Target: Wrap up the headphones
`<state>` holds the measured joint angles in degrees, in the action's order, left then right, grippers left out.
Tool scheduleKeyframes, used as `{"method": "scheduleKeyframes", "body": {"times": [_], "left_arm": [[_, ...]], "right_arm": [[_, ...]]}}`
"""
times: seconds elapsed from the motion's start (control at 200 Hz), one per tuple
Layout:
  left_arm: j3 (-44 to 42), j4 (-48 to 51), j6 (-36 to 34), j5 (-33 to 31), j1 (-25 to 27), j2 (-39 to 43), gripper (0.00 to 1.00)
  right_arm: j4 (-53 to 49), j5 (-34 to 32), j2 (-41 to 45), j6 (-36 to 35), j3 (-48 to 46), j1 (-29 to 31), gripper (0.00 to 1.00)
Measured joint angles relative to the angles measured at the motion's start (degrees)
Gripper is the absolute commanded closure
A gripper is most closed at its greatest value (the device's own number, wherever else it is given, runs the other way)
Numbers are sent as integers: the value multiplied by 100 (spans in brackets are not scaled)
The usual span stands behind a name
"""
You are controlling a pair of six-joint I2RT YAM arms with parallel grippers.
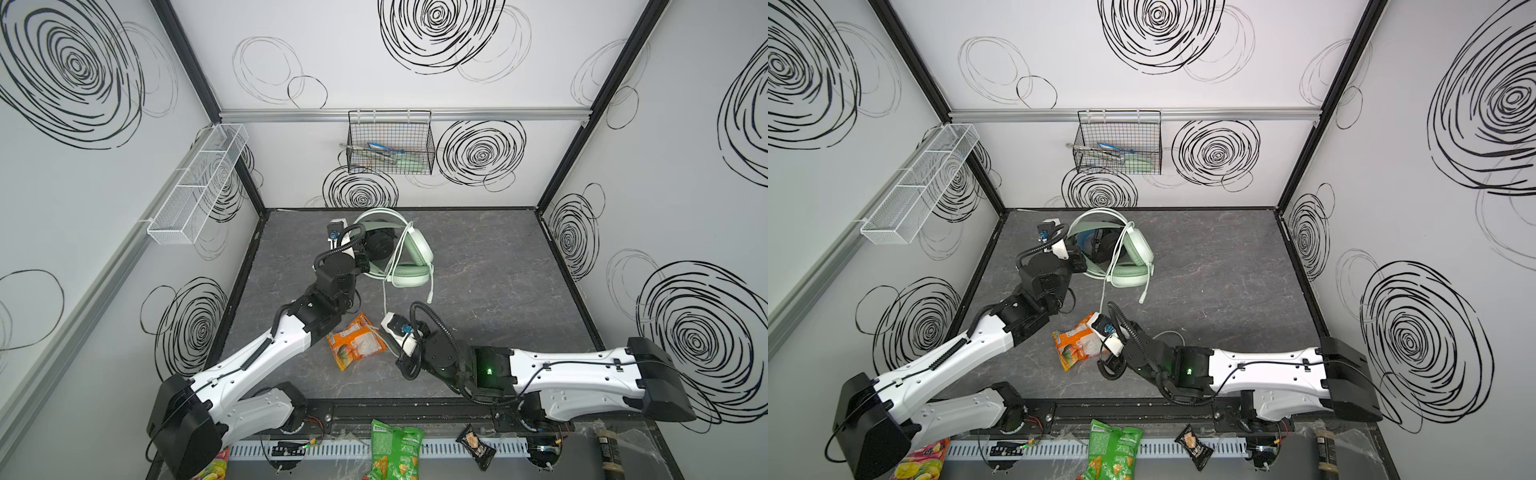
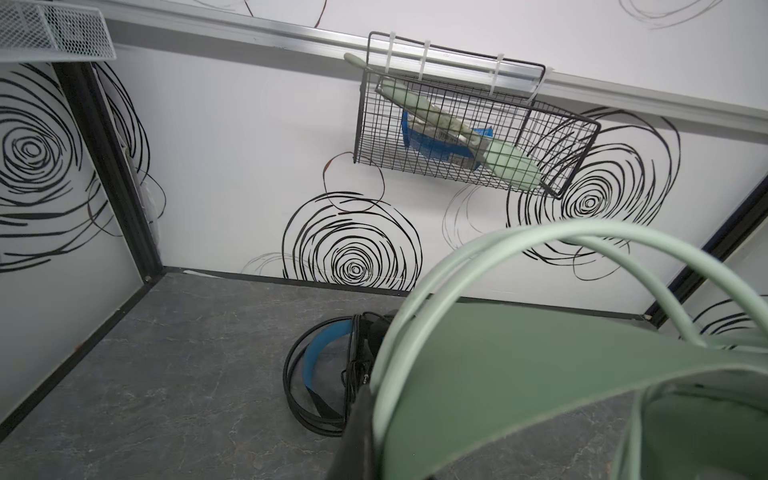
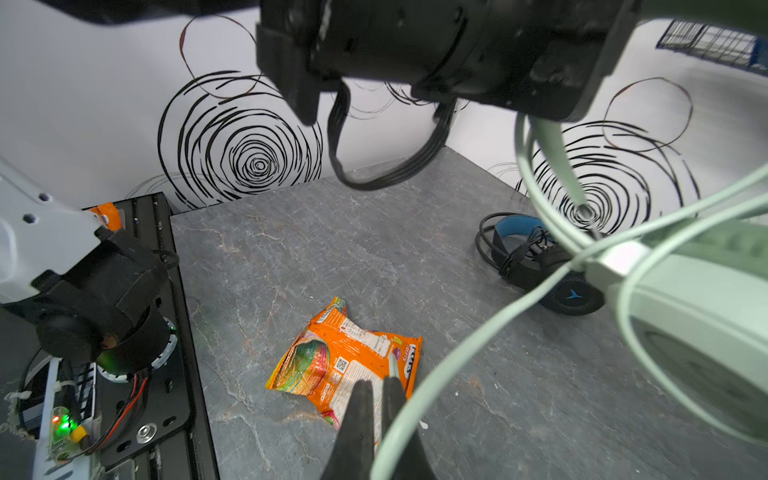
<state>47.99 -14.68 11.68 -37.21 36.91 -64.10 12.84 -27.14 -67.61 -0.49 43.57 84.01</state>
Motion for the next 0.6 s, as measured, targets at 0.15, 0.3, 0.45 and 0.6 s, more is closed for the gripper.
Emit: {"method": "scheduleKeyframes", "body": {"times": [0.15, 0.3, 0.45, 0.6], "left_arm": [[-31, -297, -699, -291, 289, 2, 100], [-72, -846, -1720, -728, 789, 0, 100], [-203, -1725, -3045, -1261, 1224, -33, 100], [-476, -2837, -4583, -1687, 1617, -179, 100]], "right_arm": [[-256, -317, 535, -151, -44, 13, 100], [-511, -636, 994, -455, -68, 15, 100], [-828, -894, 1161, -686, -68, 17, 100], [-1174, -1043, 1270, -754, -68, 17, 100]]}}
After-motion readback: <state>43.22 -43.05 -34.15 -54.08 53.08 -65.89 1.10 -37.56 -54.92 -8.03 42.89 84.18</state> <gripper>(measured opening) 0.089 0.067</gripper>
